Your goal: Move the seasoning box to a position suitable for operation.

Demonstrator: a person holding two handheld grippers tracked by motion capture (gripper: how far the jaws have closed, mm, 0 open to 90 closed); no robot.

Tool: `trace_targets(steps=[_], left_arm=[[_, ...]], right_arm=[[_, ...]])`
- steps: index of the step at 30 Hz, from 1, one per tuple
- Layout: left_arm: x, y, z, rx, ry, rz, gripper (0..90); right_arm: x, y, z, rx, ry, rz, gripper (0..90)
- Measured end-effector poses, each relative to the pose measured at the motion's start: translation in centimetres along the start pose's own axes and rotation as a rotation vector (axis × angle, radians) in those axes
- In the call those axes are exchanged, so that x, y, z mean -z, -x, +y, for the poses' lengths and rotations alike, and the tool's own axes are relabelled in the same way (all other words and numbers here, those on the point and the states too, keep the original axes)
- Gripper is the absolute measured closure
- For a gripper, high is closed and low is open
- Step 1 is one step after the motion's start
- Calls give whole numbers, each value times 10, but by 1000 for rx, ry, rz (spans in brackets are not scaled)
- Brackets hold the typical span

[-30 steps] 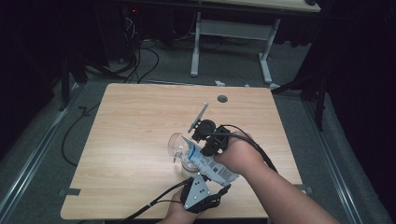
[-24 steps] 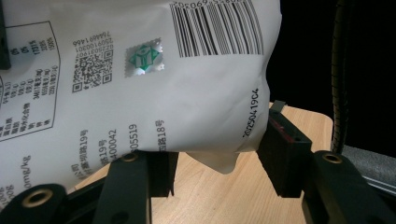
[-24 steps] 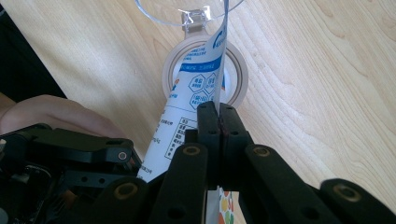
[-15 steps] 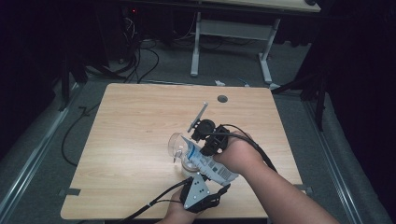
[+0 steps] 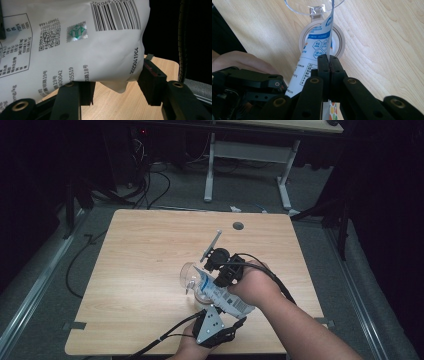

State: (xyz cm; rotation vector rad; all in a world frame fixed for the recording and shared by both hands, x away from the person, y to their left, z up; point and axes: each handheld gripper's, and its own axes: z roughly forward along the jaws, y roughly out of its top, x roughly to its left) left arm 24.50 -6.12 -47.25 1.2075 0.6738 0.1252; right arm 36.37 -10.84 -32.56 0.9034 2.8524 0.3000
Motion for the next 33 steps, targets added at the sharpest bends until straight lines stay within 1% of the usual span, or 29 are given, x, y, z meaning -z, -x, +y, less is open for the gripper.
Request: trace_targets(steps=[8, 11, 14, 15, 21, 23, 33], left_arm=[[1, 0, -1, -8, -6, -3, 516], [1, 0, -2, -5, -8, -4, 516], [2, 0, -2, -14, -12, -5, 516], [2, 0, -3, -10, -12, -5, 516], [4, 0, -8, -23, -23, -9, 516], [5, 0, -10, -28, -29, -11, 516], [7, -1, -17, -33, -42, -9, 516]], right_arm=[[1, 0, -1, 2, 2, -2, 898], [1, 0, -2, 1, 3, -3, 897], [1, -1, -3, -4, 2, 0, 897], [1, -1, -4, -1, 1, -2, 897], [-1, -2, -6, -1, 0, 1, 897], [-2, -2, -9, -8, -3, 3, 897], [-3, -1, -15, -11, -7, 2, 897]])
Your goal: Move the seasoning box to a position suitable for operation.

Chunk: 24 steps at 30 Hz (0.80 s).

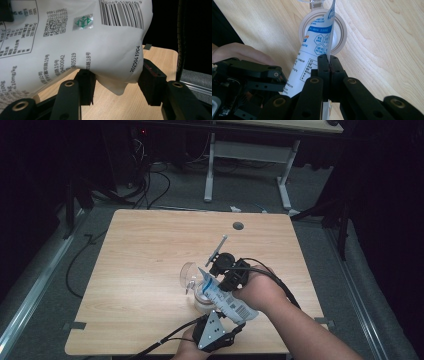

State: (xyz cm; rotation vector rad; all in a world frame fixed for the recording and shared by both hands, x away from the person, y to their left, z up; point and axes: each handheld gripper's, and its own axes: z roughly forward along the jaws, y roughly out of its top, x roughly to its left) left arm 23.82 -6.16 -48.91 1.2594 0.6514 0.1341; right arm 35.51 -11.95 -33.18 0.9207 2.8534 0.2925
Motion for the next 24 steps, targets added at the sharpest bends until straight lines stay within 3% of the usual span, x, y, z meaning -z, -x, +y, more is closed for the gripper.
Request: trace_targets(steps=[24], left_arm=[[3, -7, -7, 3, -24, 16, 515]], right_arm=[[-3, 1, -5, -6, -3, 2, 897]])
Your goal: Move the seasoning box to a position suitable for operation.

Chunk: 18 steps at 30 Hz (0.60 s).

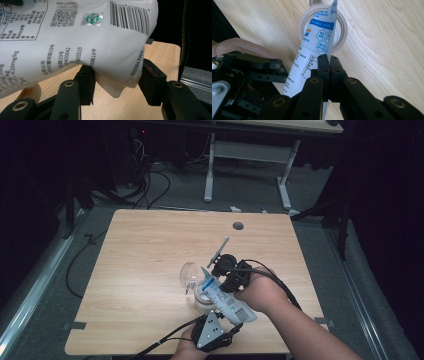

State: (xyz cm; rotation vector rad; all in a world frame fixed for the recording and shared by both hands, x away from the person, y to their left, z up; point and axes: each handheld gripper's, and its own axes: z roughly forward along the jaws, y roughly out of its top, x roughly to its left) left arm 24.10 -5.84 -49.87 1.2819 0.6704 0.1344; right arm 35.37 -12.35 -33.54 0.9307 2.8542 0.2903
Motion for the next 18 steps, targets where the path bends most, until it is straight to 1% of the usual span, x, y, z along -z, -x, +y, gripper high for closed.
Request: trace_targets(steps=[5, 11, 18], left_arm=[[0, 0, -1, -3, -3, -1, 515], [0, 0, -1, 5, -1, 0, 515], [0, -1, -1, 4, -3, 3, 515]], right_arm=[[0, 0, -1, -8, 4, 3, 897], [0, 0, -2, 0, 6, 1, 897], [1, -1, -2, 0, 6, 2, 896]])
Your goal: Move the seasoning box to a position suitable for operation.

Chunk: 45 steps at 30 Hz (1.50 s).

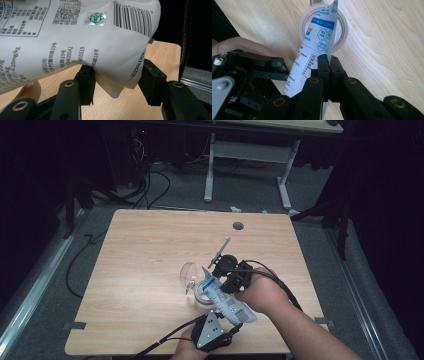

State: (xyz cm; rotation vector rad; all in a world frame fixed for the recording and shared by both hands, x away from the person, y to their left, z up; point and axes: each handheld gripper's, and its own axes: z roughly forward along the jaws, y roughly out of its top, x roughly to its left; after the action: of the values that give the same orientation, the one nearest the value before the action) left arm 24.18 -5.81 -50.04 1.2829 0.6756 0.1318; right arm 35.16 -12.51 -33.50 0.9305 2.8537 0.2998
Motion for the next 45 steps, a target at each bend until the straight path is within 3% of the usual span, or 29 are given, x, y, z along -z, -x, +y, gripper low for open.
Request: trace_targets(steps=[33, 45], left_arm=[[0, -6, -8, 21, -48, 5, 504], [-1, -10, -12, 25, -60, 31, 498]], right_arm=[[-2, 0, -9, -8, -3, 5, 897], [-2, -1, -12, -15, -3, 5, 897]])
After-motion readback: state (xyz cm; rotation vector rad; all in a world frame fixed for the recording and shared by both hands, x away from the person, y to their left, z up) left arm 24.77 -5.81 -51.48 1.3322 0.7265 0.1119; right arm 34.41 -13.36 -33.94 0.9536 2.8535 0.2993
